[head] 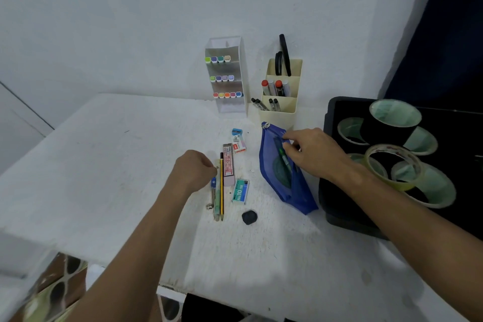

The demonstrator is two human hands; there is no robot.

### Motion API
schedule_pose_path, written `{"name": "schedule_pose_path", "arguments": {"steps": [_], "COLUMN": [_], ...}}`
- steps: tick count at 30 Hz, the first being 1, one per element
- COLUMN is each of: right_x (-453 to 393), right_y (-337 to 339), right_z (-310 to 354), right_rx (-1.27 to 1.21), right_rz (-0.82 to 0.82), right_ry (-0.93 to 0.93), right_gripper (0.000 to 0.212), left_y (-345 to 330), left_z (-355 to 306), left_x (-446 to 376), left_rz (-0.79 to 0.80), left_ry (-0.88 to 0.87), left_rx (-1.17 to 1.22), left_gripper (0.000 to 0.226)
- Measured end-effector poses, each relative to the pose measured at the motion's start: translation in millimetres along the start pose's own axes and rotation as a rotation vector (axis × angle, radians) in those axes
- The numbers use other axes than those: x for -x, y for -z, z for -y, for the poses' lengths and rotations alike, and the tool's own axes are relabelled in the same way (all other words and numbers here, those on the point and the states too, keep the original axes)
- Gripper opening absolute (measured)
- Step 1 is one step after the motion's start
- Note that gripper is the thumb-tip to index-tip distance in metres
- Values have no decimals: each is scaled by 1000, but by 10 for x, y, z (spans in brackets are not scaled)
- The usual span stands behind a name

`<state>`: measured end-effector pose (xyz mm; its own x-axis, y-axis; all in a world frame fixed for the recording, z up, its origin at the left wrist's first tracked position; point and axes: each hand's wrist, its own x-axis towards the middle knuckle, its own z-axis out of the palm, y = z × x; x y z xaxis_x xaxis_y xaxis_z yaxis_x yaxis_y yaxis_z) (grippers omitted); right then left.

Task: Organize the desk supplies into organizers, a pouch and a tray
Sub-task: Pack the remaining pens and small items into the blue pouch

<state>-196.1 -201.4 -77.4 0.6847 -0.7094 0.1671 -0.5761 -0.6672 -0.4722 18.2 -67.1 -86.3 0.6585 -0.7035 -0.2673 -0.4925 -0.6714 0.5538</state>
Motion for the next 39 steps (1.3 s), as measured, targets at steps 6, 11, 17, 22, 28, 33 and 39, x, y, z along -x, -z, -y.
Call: {"name": "schedule_pose_path", "arguments": {"steps": [6,11,17,22,28,33,39], "right_x": [-2,-3,-2,-6,-8,0,4], "right_y": [-5,-2,-2,0,2,22,21], "right_z": [3,3,-4,-8,-3,7,-8], "right_rx": [6,4,8,10,10,3,-6], "right_rz": [-11,-15,-16,-19,0,8,-14], "right_ry": [3,-1,8,0,-17,-37,-31], "right_gripper": [33,34,33,33,34,28,26], "left_y": [-178,-281,-324,-344,-172,-81,-353], "left_z": [51,8,-111,-111,-271,-669,-969], "left_x": [41,110,163,149,96,200,271], "left_rz": [11,-51,-19,8,-23,124,280], "left_ry": [27,13,-51,-53,-39,-66,-81], "left_rx": [-129,-307,-435,-253,-41,403,458], "left_gripper": [24,25,24,33,26,16,19]}}
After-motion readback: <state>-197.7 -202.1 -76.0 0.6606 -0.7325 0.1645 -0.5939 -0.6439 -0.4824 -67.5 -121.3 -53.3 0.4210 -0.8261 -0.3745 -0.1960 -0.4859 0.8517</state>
